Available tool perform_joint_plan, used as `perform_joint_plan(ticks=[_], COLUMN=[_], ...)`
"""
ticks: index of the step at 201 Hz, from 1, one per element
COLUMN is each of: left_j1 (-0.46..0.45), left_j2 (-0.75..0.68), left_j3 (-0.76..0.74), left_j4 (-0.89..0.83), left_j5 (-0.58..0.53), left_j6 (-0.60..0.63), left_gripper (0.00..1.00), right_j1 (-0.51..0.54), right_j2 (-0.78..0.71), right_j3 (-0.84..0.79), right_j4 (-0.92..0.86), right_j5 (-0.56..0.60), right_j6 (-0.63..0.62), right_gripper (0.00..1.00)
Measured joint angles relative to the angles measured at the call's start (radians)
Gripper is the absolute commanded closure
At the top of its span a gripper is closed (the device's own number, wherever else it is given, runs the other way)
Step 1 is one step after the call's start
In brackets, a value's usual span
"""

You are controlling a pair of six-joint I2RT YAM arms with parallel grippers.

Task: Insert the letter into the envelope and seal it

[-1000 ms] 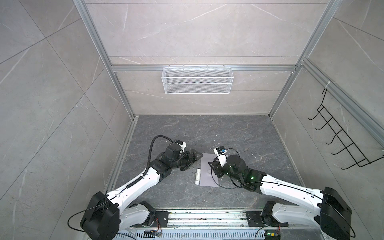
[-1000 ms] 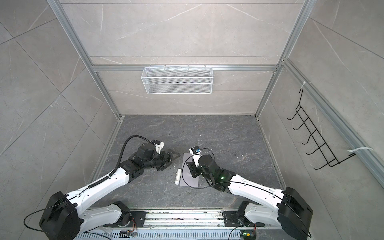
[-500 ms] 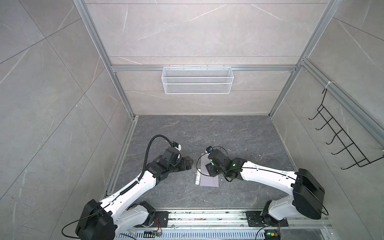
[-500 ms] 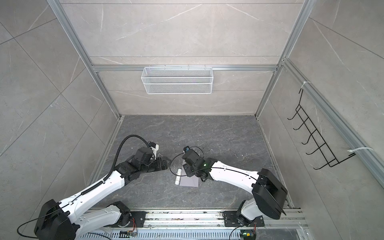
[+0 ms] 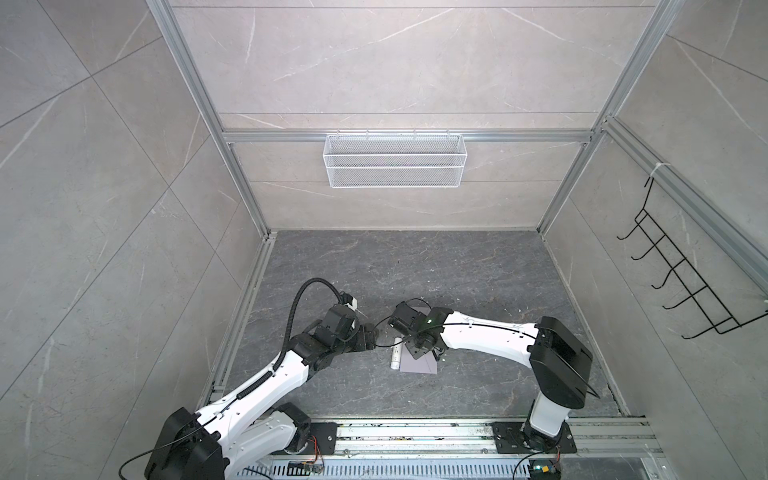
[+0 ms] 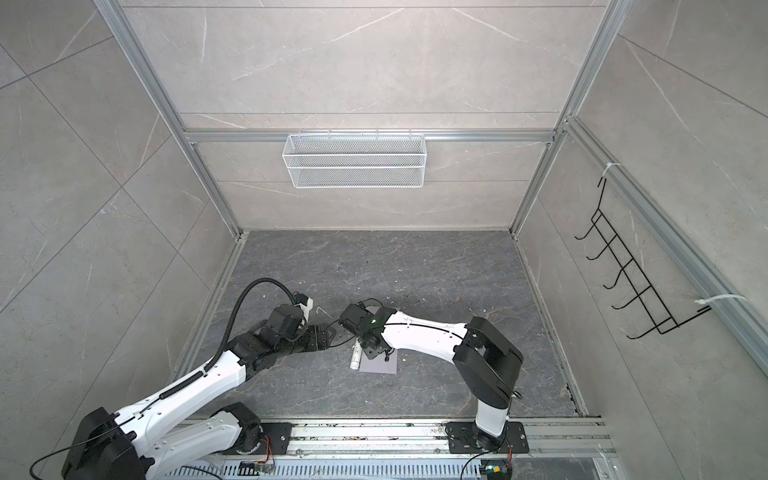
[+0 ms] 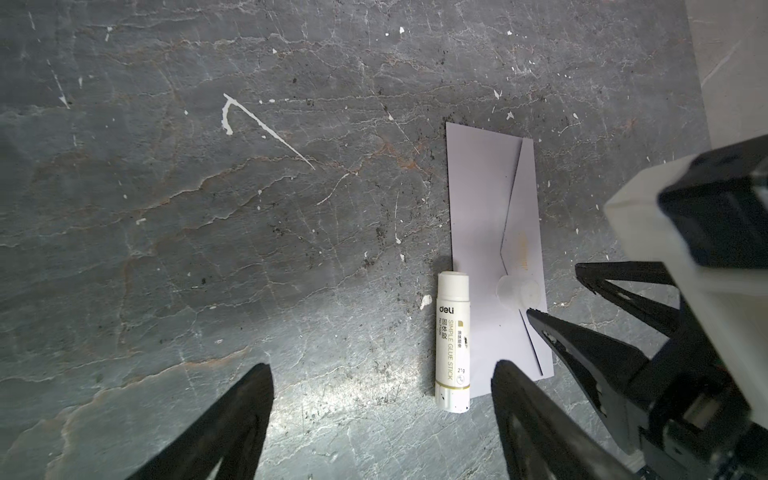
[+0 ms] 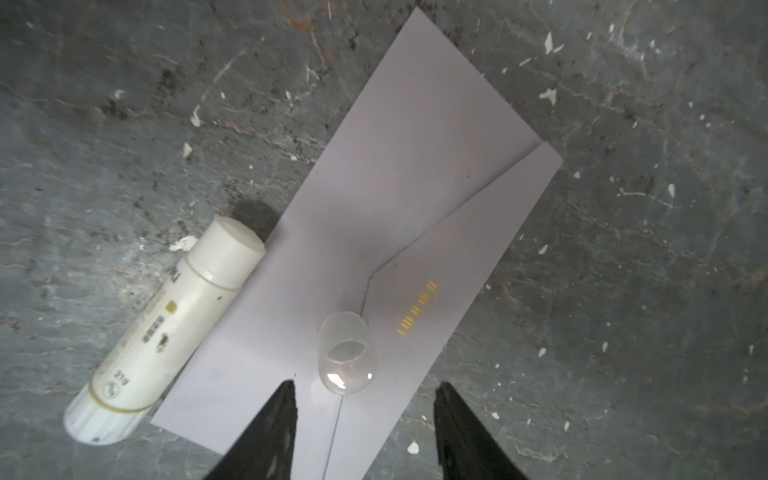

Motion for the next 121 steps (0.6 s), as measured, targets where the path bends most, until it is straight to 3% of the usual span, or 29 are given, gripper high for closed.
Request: perform_joint_plan(ticks=[121], left_j1=[0.000], left_j2=[0.000], left_j3=[-0.005], left_j4=[0.002], left_j5=[-0.012], left_j6=[0.000], left_gripper=[0.15], right_j1=[-0.048], right_j2=[0.067], right_j3=[0.024], right_j4=[0.006], right_j5=[-0.080], right_j6=[0.032], right_gripper=[0.58])
